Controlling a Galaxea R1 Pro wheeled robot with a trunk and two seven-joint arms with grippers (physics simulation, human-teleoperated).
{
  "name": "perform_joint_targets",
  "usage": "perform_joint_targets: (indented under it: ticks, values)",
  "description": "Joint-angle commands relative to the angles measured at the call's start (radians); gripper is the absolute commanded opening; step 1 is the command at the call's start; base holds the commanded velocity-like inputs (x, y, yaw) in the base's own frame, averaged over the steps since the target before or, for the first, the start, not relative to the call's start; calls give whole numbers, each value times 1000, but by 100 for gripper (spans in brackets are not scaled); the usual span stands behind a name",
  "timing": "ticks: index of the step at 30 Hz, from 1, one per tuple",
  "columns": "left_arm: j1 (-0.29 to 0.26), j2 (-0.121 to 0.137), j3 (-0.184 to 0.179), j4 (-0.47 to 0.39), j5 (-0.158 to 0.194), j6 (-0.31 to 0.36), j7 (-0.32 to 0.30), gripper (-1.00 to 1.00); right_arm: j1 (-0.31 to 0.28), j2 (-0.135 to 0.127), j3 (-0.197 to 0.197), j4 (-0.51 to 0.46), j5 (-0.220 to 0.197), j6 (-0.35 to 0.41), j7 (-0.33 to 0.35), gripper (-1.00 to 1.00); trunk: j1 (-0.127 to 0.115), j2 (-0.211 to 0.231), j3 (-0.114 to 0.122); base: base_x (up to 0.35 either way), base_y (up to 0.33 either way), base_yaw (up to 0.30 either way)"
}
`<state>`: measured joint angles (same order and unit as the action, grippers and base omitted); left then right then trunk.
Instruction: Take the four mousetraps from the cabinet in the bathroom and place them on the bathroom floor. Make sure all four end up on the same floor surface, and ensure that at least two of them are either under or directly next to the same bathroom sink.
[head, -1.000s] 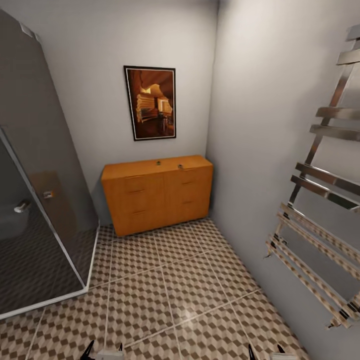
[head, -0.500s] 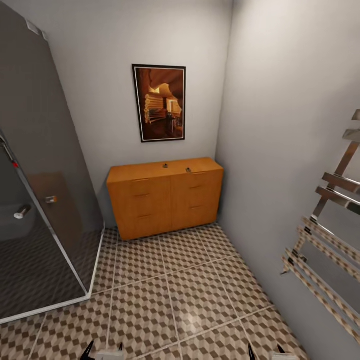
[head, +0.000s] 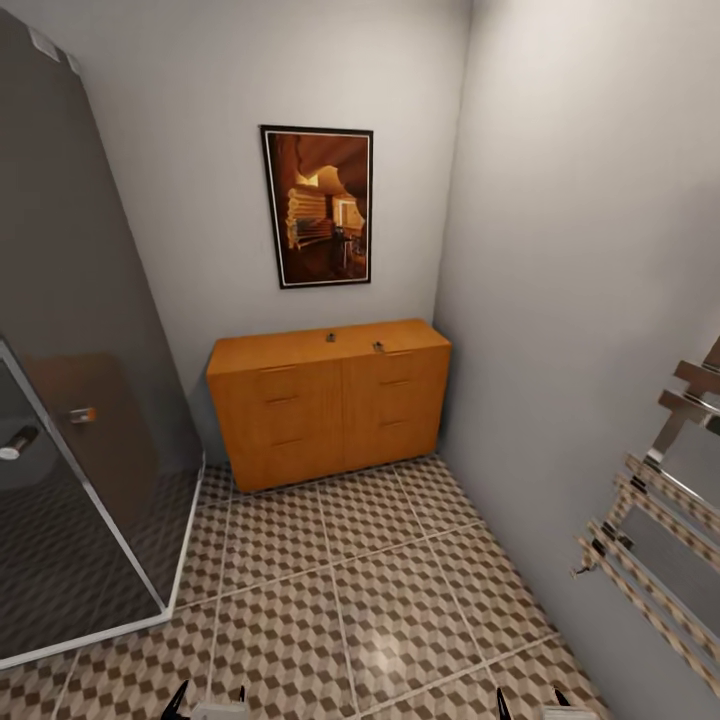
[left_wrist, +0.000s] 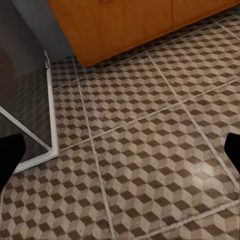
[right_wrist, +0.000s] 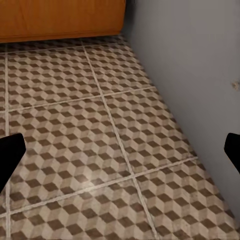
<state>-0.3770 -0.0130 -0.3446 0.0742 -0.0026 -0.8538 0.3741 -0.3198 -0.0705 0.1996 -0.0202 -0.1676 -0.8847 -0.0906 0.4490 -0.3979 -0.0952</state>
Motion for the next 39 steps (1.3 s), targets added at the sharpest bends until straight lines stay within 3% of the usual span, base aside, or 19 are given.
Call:
perform_joint_targets:
  ticks: [1, 26, 39]
  values:
    - [-2, -1, -8, 4, 0, -4, 8, 100, -1, 0, 9, 0, -4, -2, -6, 100, 1, -2, -2, 232, 0, 0]
    - [-2, -1, -8, 5, 0, -4, 8, 100, -1, 0, 10, 0, -4, -2, -5, 100, 1, -2, -2, 235, 0, 2]
    - [-2, -1, -8, 5, 0, -4, 8, 100, -1, 0, 10, 0, -4, -2, -4, 100, 1, -2, -2, 235, 0, 133]
